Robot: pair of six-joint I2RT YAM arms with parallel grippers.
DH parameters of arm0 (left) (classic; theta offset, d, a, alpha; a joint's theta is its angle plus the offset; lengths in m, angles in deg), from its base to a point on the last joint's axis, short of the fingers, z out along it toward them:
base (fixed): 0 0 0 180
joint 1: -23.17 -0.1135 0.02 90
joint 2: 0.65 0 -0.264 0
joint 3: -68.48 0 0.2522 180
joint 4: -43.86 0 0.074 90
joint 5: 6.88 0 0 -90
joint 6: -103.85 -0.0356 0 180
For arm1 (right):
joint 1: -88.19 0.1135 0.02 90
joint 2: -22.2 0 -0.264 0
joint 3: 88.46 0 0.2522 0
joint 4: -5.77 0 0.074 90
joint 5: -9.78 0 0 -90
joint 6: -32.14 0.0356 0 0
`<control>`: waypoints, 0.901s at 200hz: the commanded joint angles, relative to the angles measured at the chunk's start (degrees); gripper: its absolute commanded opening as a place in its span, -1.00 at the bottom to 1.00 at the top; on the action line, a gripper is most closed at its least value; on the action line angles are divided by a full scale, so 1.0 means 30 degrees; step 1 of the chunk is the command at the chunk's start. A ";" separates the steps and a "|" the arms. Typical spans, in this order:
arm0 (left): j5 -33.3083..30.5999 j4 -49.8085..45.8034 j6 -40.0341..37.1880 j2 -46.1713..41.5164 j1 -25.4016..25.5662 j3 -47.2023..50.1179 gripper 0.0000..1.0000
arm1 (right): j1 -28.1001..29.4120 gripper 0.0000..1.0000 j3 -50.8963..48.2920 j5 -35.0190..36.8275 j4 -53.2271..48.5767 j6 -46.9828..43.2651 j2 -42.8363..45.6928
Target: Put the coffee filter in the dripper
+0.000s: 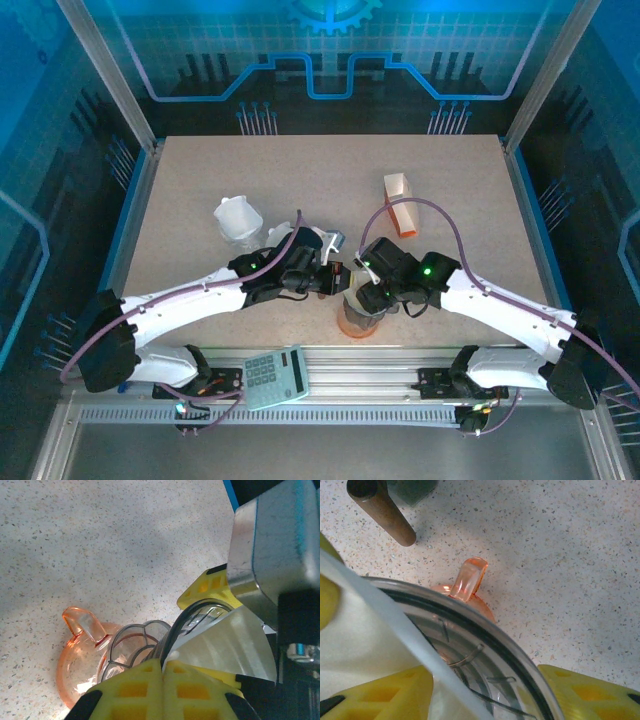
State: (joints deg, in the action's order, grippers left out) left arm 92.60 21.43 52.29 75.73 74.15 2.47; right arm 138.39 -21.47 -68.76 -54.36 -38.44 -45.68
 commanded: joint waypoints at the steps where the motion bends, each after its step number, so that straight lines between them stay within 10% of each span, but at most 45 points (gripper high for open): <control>1: -0.0172 -0.0149 -0.0419 -0.0204 -0.0161 0.0433 -1.00 | -0.0033 0.16 -0.0079 -0.0243 0.0164 0.0029 -0.0021; 103: -0.0464 -0.0560 -0.0445 -0.0521 -0.0170 0.0537 -1.00 | 0.0131 0.30 0.0124 -0.0190 0.0266 0.0062 -0.0204; 180: -0.0771 -0.0627 -0.0247 -0.1062 -0.0150 0.0589 -0.11 | 0.0123 0.41 0.0454 0.0076 -0.0154 0.0147 -0.0351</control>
State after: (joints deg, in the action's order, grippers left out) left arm 91.31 20.21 51.52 74.83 73.95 3.57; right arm 138.43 -21.47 -68.74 -53.58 -38.42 -45.87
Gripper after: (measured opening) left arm 0.424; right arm 0.699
